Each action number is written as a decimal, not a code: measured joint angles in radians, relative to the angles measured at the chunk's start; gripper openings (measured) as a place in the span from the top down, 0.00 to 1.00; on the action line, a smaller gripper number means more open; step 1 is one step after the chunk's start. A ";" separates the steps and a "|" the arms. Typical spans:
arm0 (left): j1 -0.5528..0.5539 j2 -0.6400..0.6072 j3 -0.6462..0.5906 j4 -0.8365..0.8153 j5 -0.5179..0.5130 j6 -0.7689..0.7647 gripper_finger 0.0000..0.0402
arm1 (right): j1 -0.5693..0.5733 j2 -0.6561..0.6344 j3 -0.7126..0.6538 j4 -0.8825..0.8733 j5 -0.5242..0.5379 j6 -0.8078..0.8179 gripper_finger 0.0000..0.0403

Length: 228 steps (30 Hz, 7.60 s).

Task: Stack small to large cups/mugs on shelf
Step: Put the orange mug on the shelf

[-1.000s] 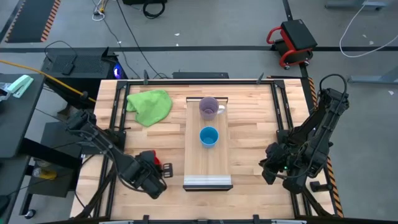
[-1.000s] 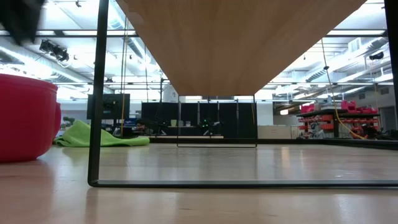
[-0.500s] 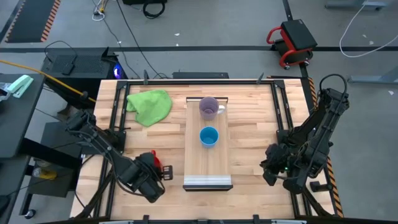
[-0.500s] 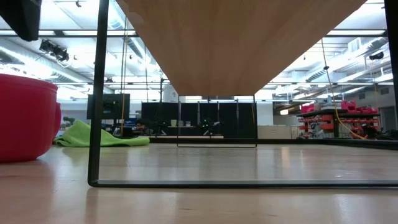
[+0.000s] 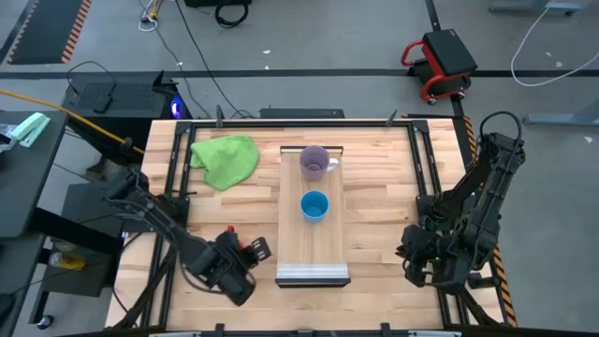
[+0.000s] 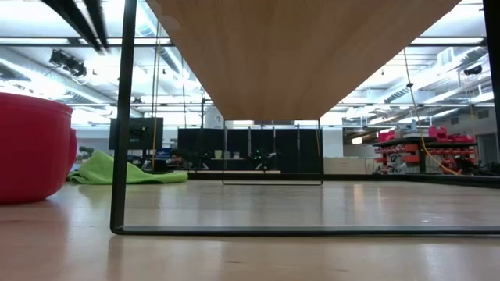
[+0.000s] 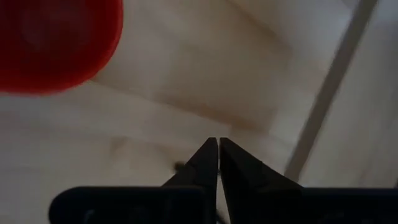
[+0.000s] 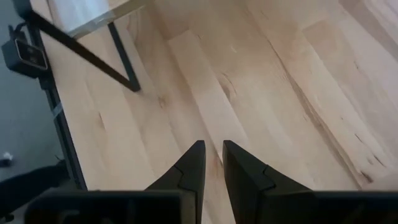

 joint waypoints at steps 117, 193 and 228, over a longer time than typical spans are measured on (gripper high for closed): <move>-0.083 -0.022 0.174 -0.538 0.142 0.290 0.92 | -0.310 0.069 -0.300 0.969 -0.323 -0.640 0.92; 0.036 -0.227 -0.233 -0.190 0.476 0.250 0.73 | -0.331 -0.049 -0.299 0.905 -0.362 -0.651 0.82; 0.092 -0.296 -0.310 -0.188 0.504 0.266 0.66 | -0.296 -0.049 -0.299 0.907 -0.294 -0.647 0.82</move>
